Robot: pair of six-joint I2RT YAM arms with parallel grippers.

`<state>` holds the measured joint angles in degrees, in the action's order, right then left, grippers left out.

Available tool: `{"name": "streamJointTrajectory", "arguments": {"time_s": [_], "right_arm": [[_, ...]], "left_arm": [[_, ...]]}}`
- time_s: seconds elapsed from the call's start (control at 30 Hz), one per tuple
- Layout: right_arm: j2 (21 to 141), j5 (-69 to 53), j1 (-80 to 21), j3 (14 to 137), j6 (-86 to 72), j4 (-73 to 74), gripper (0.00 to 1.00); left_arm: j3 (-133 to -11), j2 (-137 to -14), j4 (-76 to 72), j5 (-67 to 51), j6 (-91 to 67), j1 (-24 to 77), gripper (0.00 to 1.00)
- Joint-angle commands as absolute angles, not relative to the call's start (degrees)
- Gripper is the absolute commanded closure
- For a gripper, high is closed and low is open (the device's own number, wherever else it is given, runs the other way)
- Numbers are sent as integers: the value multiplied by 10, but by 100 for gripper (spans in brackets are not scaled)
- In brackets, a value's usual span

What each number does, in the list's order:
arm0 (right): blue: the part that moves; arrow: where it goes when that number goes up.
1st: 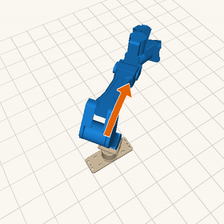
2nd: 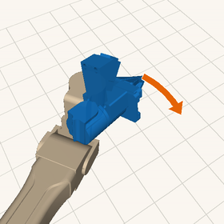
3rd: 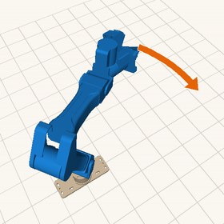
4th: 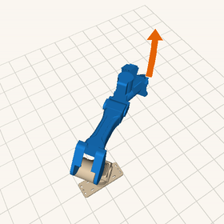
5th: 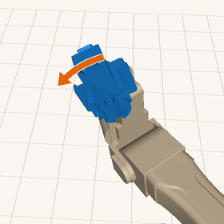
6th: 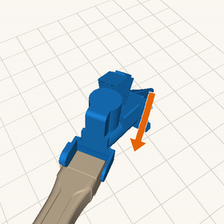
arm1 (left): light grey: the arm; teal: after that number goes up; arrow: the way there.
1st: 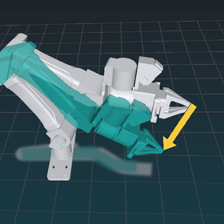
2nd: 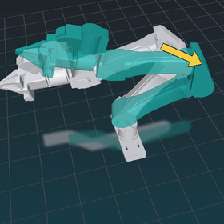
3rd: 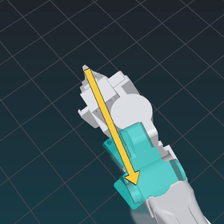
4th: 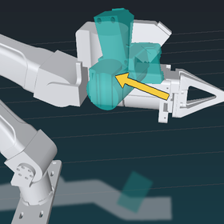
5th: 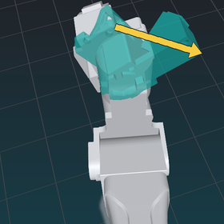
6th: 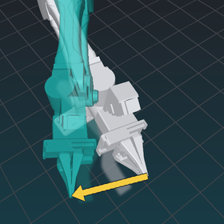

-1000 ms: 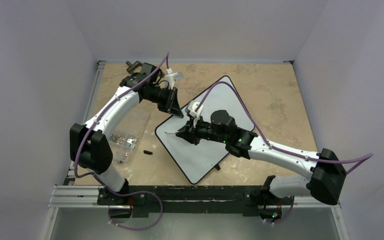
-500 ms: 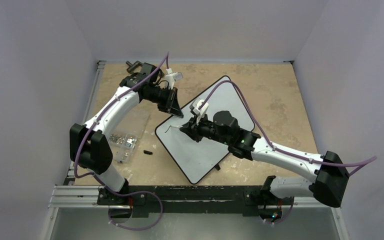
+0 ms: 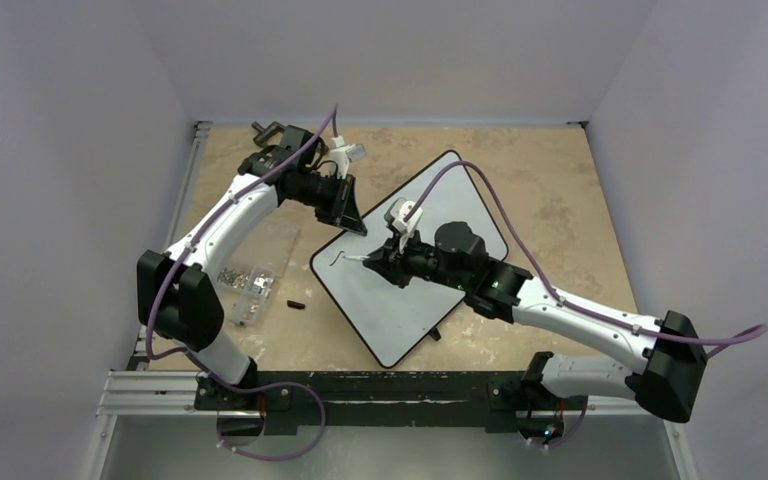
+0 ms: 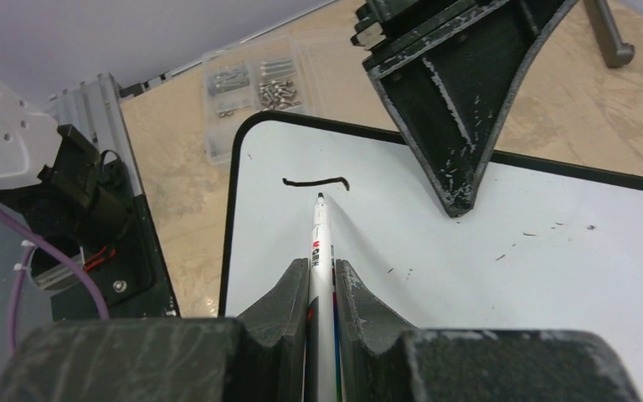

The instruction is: Write a sentence on the whiteboard

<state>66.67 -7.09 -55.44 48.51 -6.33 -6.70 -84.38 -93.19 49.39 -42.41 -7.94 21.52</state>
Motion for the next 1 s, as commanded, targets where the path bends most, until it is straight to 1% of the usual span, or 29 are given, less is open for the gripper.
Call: {"name": "streamJointTrajectory", "arguments": {"time_s": [0.0, 0.33, 0.97], "right_arm": [[665, -115, -552, 504, -56, -66, 100], [690, -131, -553, 518, -59, -72, 100], [709, -84, -552, 526, -67, -95, 100]], "left_arm": [[-849, -912, 486, -328, -66, 208, 100], [-849, -911, 486, -327, -66, 208, 100], [-849, -912, 486, -328, -66, 210, 100]]}}
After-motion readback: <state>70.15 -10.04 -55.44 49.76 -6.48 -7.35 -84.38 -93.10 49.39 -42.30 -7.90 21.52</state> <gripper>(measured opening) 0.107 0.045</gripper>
